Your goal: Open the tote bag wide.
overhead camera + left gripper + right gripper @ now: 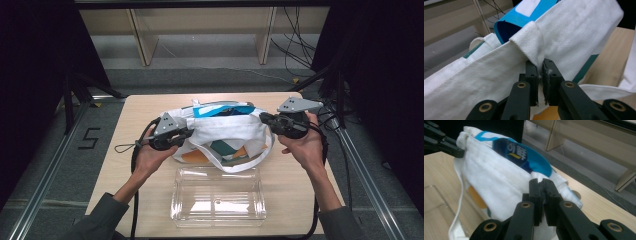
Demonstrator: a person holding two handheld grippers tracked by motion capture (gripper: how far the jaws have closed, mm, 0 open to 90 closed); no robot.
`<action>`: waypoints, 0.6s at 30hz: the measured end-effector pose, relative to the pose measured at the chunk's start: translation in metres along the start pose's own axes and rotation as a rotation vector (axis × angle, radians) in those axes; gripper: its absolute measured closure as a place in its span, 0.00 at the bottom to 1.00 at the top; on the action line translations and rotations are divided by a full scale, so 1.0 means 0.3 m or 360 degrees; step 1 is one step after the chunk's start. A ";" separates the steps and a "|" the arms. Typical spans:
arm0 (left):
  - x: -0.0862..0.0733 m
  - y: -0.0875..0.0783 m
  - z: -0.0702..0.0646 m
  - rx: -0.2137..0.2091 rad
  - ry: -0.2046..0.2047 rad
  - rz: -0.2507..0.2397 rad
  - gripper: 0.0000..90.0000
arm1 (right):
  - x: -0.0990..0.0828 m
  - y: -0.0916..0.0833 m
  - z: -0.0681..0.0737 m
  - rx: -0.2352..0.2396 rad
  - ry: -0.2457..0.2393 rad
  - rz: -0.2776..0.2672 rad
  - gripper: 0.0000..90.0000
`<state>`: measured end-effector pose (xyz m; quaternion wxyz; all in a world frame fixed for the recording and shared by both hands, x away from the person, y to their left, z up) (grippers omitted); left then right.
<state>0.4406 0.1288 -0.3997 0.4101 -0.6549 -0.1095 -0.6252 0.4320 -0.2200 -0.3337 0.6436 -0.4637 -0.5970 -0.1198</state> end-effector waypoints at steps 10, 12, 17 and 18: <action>-0.021 0.063 0.020 0.0029 0.0078 0.0006 0.93 | -0.046 0.055 -0.037 0.0014 0.0029 0.0001 0.96; -0.046 0.077 0.020 0.0022 0.0085 0.0015 0.93 | -0.059 0.058 -0.031 0.0012 0.0064 -0.0012 0.96; -0.090 0.113 0.004 0.0001 0.0173 0.0102 0.93 | -0.145 0.083 -0.027 0.0023 0.0113 0.0038 0.96; -0.100 0.122 0.002 -0.0003 0.0181 0.0118 0.93 | -0.145 0.083 -0.027 0.0023 0.0113 0.0038 0.96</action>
Point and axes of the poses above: each handheld gripper's, and its own axes: y roughly forward along the jaws, x roughly out of its top, z roughly to its left, the point moved 1 cm from there along y, roughly forward along the jaws
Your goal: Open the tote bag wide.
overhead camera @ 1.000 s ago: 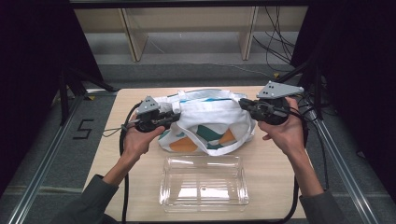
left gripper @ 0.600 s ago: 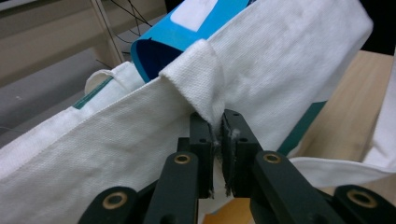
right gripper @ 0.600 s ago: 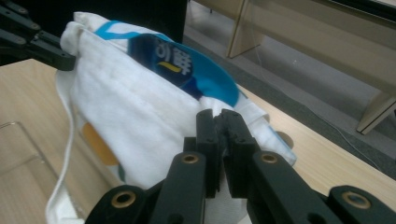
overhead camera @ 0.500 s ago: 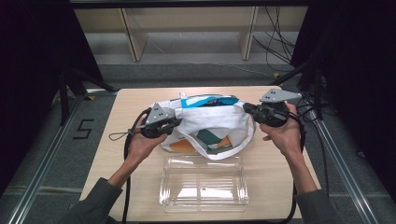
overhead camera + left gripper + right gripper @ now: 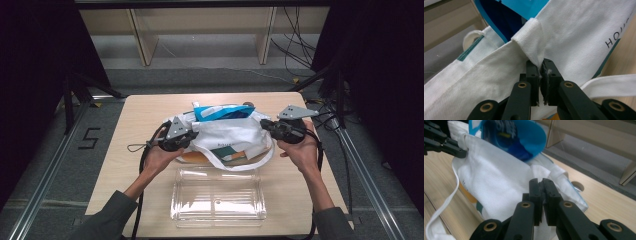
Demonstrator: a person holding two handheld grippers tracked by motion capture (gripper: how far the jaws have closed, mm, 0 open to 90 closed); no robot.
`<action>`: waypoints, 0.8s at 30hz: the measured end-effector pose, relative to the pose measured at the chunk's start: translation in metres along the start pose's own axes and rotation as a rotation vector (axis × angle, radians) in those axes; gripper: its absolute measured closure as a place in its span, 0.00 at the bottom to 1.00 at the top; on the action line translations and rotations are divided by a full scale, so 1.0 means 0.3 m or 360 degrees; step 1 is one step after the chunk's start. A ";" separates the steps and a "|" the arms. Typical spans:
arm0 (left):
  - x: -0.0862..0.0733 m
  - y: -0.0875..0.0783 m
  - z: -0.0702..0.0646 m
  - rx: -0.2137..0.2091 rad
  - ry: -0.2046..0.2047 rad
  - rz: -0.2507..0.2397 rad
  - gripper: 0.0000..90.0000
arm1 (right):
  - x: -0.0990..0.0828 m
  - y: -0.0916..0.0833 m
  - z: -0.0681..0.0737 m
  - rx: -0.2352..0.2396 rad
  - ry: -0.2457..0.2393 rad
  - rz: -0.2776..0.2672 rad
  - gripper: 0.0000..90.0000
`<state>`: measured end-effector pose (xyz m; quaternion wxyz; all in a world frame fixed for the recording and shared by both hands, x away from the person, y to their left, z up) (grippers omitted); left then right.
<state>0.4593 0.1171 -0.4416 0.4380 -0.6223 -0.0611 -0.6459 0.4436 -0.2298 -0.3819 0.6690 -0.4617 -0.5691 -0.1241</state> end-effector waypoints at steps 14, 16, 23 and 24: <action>-0.108 0.121 -0.027 -0.0128 0.0009 0.0229 0.93 | -0.170 0.098 -0.044 0.0038 0.0082 0.0170 0.97; -0.124 0.126 -0.035 -0.0146 -0.0023 0.0226 0.93 | -0.196 0.112 -0.041 0.0044 0.0092 0.0204 0.97; -0.167 0.132 -0.029 -0.0242 -0.0099 0.0261 0.93 | -0.283 0.141 -0.035 0.0087 0.0051 0.0314 0.98; -0.159 0.123 -0.033 -0.0248 -0.0104 0.0277 0.93 | -0.300 0.147 -0.032 0.0082 0.0049 0.0327 0.98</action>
Point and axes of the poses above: each handheld gripper's, and its own axes: y roughly forward along the jaws, x roughly out of its top, z roughly to its left, the point moved 1 cm from there along y, roughly forward along the jaws
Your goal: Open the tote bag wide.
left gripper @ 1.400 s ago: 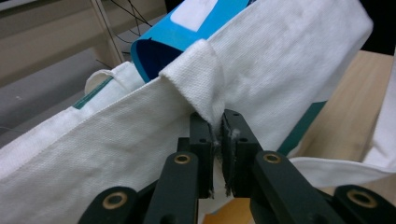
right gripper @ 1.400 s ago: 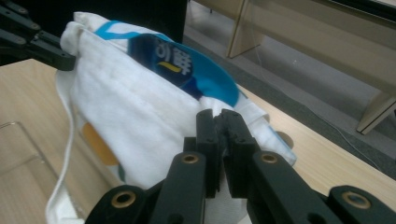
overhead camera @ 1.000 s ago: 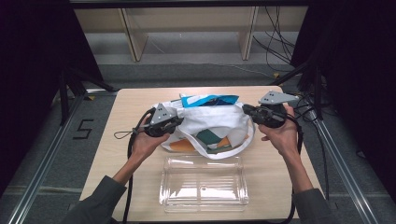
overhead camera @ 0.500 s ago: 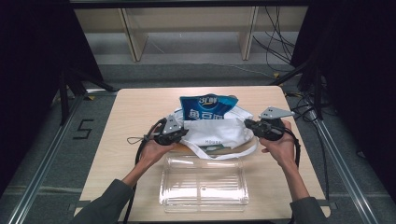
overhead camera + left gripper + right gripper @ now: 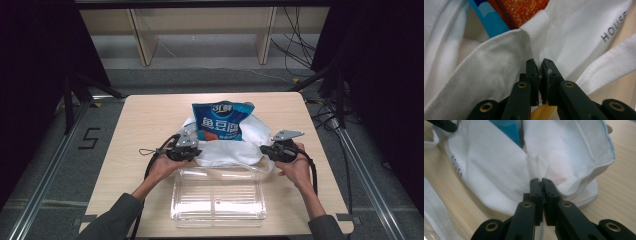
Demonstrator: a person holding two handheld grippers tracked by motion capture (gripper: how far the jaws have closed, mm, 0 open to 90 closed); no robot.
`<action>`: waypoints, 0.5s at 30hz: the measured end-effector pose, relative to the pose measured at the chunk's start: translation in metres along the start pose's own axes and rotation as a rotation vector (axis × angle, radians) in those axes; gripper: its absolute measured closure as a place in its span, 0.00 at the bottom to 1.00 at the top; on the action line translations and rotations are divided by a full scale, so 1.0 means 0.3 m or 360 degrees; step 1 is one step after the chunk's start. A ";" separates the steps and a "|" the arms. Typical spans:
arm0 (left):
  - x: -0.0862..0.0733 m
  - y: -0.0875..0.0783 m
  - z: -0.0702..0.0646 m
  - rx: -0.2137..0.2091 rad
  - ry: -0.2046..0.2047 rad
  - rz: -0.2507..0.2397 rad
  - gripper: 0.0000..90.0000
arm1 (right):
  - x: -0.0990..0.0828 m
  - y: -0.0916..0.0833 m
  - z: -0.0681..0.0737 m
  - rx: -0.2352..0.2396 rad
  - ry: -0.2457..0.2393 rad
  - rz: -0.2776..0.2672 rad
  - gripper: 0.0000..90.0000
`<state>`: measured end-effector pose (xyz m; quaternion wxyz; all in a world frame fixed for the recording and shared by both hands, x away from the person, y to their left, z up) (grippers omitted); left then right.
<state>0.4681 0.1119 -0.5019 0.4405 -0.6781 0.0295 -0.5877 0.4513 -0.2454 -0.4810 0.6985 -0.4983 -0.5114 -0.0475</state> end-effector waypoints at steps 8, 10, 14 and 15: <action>0.022 -0.089 -0.001 -0.0049 -0.0127 -0.0064 0.69 | 0.011 -0.027 0.004 0.0022 0.0072 0.0008 0.92; 0.037 -0.142 0.004 -0.0045 -0.0176 -0.0156 0.64 | 0.025 -0.046 0.003 0.0015 0.0112 -0.0056 0.81; 0.089 -0.262 0.034 0.0007 -0.0204 -0.0263 0.59 | 0.073 -0.103 0.001 -0.0011 0.0126 -0.0166 0.69; 0.122 -0.296 0.065 0.0099 -0.0201 -0.0280 0.58 | 0.101 -0.122 0.006 -0.0003 0.0153 -0.0214 0.64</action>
Point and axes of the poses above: each handheld gripper's, and its own axes: y roughly forward along the jaws, x roughly out of its top, z roughly to its left, the point moved 1 cm from there along y, roughly forward along the jaws
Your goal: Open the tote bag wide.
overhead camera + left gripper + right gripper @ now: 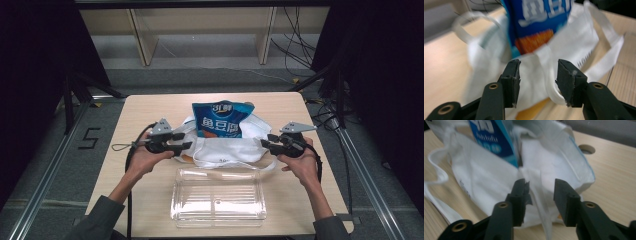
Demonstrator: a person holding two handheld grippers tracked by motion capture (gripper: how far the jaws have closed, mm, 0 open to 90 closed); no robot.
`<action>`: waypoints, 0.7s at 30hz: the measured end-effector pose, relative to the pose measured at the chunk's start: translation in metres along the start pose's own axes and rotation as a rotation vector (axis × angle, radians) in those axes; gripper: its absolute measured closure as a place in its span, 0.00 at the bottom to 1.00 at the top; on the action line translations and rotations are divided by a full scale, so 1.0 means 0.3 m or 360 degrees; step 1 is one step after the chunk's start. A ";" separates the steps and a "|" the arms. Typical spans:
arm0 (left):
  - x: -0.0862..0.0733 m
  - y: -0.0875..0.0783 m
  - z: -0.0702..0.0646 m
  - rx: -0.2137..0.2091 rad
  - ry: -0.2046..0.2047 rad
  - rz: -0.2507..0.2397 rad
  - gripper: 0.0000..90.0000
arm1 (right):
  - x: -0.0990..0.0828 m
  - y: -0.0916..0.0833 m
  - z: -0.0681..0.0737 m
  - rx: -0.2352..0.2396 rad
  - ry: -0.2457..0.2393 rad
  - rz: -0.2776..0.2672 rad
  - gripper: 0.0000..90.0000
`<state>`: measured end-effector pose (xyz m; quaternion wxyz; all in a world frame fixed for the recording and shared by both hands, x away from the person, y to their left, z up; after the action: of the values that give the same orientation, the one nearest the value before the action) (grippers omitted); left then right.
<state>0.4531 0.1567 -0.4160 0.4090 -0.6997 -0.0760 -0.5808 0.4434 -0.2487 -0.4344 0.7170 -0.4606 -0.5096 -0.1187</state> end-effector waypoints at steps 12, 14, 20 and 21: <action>0.059 0.248 0.187 0.0047 -0.0018 0.0385 0.63 | 0.061 0.136 0.065 0.0175 -0.0113 0.0096 0.62; 0.060 0.258 0.194 0.0056 -0.0027 0.0386 0.69 | 0.052 0.143 0.064 0.0195 -0.0126 0.0129 0.75; 0.023 0.319 0.264 0.0096 -0.0396 0.0380 0.91 | -0.013 0.141 0.043 0.0407 -0.0082 0.0236 0.99; 0.023 0.319 0.264 0.0096 -0.0396 0.0380 0.91 | -0.013 0.141 0.043 0.0407 -0.0082 0.0236 0.99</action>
<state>0.5704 0.1440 -0.4555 0.4832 -0.7576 -0.0598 -0.4346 0.4606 -0.2167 -0.4598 0.7632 -0.4047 -0.5035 0.0123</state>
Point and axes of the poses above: each handheld gripper's, and its own axes: y roughly forward along the jaws, x roughly out of its top, z roughly to its left, the point moved 1 cm from there along y, roughly forward along the jaws
